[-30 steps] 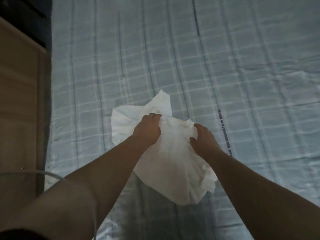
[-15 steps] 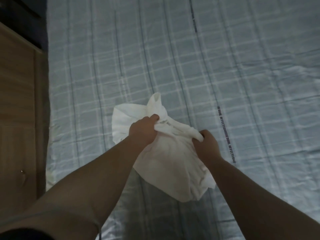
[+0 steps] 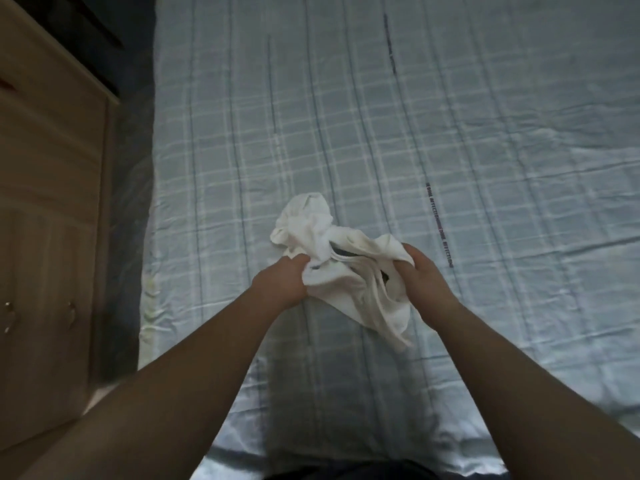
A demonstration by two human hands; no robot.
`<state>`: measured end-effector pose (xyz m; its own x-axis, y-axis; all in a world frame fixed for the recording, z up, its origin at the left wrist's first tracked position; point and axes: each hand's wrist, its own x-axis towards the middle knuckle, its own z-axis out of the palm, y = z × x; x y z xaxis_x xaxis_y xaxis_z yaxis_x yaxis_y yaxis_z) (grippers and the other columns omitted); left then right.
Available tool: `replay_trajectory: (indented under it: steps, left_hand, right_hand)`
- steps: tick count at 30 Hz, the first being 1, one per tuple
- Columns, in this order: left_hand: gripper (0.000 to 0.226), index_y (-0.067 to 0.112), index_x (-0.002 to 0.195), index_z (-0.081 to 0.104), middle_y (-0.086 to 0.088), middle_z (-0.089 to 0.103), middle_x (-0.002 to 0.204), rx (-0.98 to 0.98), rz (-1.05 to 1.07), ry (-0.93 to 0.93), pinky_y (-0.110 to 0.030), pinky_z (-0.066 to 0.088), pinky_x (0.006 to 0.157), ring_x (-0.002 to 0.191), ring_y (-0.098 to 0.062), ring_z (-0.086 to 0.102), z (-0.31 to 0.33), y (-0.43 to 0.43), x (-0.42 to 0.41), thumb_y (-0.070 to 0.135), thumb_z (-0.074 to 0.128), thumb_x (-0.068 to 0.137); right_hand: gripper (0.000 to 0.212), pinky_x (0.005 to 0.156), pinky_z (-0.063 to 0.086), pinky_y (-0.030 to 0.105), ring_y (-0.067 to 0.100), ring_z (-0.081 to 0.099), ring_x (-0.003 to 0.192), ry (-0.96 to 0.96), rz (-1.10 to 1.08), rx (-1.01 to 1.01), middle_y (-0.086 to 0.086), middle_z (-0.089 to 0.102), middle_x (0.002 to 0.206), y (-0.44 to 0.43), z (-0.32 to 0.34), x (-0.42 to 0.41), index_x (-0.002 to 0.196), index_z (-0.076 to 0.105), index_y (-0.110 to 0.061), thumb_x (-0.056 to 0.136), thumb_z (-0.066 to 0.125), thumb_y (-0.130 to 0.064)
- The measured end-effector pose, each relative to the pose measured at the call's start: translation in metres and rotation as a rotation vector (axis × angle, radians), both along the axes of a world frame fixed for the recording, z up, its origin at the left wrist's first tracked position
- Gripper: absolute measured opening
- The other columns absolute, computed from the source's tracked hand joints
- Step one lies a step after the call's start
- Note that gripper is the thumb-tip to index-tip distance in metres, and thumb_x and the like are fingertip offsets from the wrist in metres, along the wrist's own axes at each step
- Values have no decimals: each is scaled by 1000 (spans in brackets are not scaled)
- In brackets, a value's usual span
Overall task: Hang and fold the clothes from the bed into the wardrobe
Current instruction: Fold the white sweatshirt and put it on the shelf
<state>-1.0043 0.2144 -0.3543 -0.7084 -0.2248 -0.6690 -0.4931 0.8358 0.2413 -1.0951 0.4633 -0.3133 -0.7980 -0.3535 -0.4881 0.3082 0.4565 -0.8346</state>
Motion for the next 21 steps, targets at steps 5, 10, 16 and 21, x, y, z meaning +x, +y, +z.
replay_trajectory:
  steps: [5,10,16,21]
  left_hand:
    - [61,32,147,36,-8,49,139,26,18,92,-41,48,94,119,-30,57,46,20,9,28,51,88]
    - [68,32,151,33,-10,38,149,205,-130,366,-45,40,105,132,-33,42,93,46,-5,17,53,87]
    - [83,50,153,17,-1,11,166,315,-569,267,-45,19,121,151,-28,13,100,106,-21,21,64,91]
    - [36,26,121,63,-7,59,131,301,-780,333,-37,37,104,127,-29,50,96,177,-20,26,68,85]
  right_hand:
    - [32,83,47,23,-1,64,103,20,67,-20,-17,69,114,24,61,35,120,64,-40,100,50,-20]
    - [32,86,49,30,1,65,103,25,105,-32,-20,70,113,51,118,66,110,67,-52,96,53,-27]
    - [33,87,49,36,14,68,105,9,108,-46,-6,72,113,93,156,101,110,71,-38,83,56,-26]
    - [34,82,48,31,16,68,100,19,-20,-19,-3,73,107,144,175,123,106,73,-33,79,57,-22]
